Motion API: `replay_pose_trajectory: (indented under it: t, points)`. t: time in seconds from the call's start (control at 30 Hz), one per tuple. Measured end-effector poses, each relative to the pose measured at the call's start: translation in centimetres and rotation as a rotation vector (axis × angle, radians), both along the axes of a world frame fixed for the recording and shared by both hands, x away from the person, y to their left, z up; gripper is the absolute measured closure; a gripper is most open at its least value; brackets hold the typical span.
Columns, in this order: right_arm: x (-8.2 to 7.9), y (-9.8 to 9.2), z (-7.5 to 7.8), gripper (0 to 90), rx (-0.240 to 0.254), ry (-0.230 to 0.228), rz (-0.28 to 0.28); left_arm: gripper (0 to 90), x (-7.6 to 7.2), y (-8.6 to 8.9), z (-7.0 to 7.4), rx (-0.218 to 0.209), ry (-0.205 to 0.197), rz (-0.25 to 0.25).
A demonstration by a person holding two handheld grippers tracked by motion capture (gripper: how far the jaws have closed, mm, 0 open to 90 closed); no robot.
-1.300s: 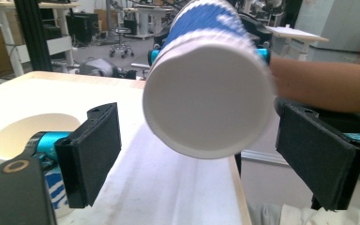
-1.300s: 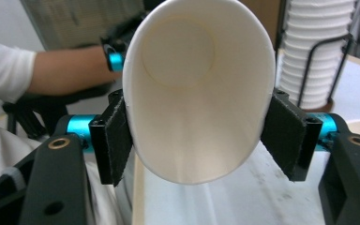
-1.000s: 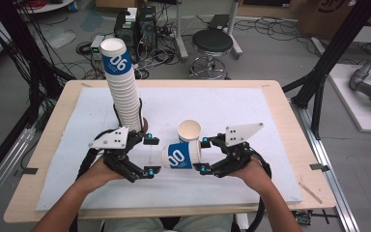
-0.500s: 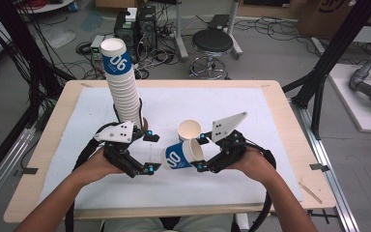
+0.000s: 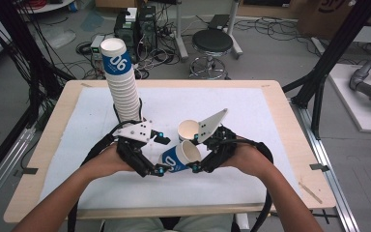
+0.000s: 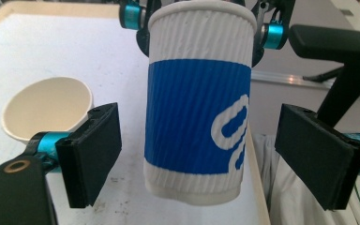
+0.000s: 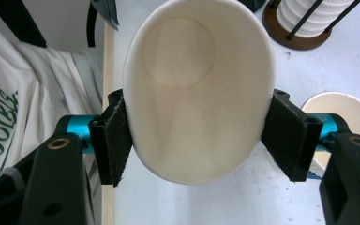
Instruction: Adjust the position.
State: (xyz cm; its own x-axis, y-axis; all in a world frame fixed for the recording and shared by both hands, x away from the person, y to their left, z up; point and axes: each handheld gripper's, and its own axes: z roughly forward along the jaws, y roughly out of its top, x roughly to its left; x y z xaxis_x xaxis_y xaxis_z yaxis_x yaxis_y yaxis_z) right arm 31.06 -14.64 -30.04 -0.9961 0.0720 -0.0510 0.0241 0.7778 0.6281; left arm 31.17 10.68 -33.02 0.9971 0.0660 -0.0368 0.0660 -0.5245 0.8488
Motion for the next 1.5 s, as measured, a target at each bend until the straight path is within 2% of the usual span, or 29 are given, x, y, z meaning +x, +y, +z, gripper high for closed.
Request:
replay_pose_trajectory:
  t: [0.17,0.4,0.5,0.63,0.7,0.83,0.9,1.0,1.1,1.17,1.33,1.4,1.5]
  points:
    - [0.0,0.7,0.1,31.5,-0.042,0.002,0.013,16.0,0.4,-0.9,-0.4,0.066,0.022,-0.016]
    - [0.0,1.7,0.0,31.5,-0.104,0.003,0.027,21.2,0.6,-1.9,-0.9,0.112,0.051,-0.042]
    - [0.1,1.9,-0.1,31.5,-0.111,-0.002,0.045,25.6,0.6,-2.1,-1.1,0.122,0.049,-0.051]
    - [0.0,2.0,-0.3,31.5,-0.123,0.005,0.042,30.8,0.5,-2.3,-1.3,0.138,0.061,-0.061]
    - [-0.1,2.1,-0.3,31.5,-0.135,0.017,0.035,30.8,0.6,-2.4,-1.4,0.145,0.062,-0.068]
    - [-0.1,2.2,-0.5,31.5,-0.151,0.014,0.042,31.2,0.5,-2.6,-1.6,0.155,0.046,-0.07]
    - [-0.1,2.2,-0.5,29.7,-0.151,0.011,0.042,31.0,0.4,-2.5,-1.7,0.136,0.038,-0.063]
    - [0.0,2.0,-0.4,25.4,-0.102,0.011,0.035,29.9,0.4,-2.0,-2.0,0.079,0.04,-0.051]
    - [0.1,1.5,-0.3,21.7,-0.028,0.033,0.014,30.0,0.3,-1.3,-2.4,0.038,0.031,-0.037]
    - [0.2,1.2,-0.2,21.3,0.038,0.065,-0.007,29.9,0.2,-0.9,-2.7,-0.005,0.033,-0.024]
    - [0.5,-0.1,-0.1,20.8,0.234,0.112,-0.062,29.7,0.1,0.5,-3.6,-0.09,0.042,0.039]
    - [0.5,-0.7,-0.1,20.7,0.303,0.121,-0.081,29.7,0.0,1.0,-4.1,-0.129,0.035,0.062]
    - [0.3,-1.6,-0.2,20.3,0.379,0.114,-0.114,29.7,-0.2,1.8,-4.6,-0.196,0.015,0.097]
